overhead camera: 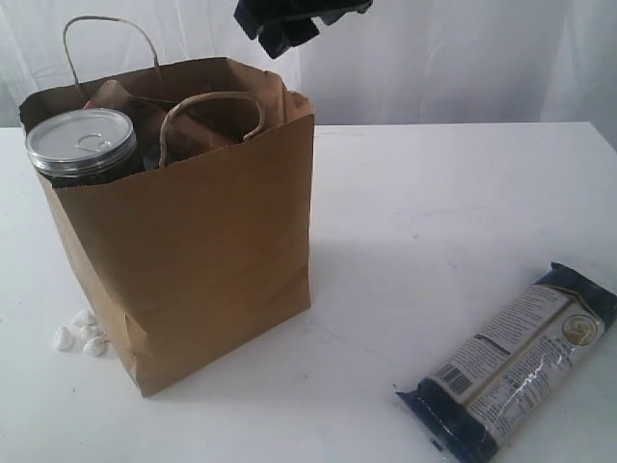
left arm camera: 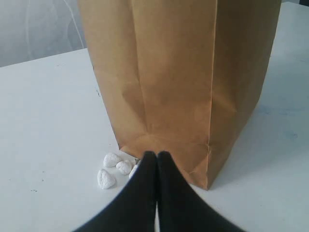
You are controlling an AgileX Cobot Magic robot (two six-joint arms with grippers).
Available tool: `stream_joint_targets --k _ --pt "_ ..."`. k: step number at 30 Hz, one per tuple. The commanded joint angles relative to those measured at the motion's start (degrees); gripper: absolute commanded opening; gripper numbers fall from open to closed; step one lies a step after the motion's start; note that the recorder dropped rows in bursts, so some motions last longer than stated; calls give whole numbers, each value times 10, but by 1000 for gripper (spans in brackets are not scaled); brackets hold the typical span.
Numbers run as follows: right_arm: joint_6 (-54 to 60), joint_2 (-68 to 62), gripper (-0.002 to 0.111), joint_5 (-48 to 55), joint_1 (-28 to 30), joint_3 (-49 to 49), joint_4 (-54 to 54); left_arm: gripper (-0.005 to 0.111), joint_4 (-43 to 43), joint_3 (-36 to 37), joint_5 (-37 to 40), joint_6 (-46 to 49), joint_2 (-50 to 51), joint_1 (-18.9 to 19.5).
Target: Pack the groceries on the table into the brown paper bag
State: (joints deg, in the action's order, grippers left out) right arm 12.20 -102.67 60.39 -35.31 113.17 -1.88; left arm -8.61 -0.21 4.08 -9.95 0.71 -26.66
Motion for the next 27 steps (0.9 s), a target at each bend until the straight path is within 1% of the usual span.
stream_joint_targets --k 1,16,21,23,24,27 --pt "14 -21 62 10 4 14 7 0 -2 2 3 -4 -3 -3" --pt "21 -66 62 14 0 15 19 0 -2 2 3 -4 -3 -3" --pt "24 -80 58 8 0 15 19 0 -2 2 3 -4 -3 -3" --pt "24 -84 52 5 0 15 19 0 -2 2 3 -4 -3 -3" --pt "24 -86 46 4 0 15 15 0 -2 2 3 -4 -3 -3" --pt "24 -87 22 4 4 15 12 0 -2 2 3 -4 -3 -3"
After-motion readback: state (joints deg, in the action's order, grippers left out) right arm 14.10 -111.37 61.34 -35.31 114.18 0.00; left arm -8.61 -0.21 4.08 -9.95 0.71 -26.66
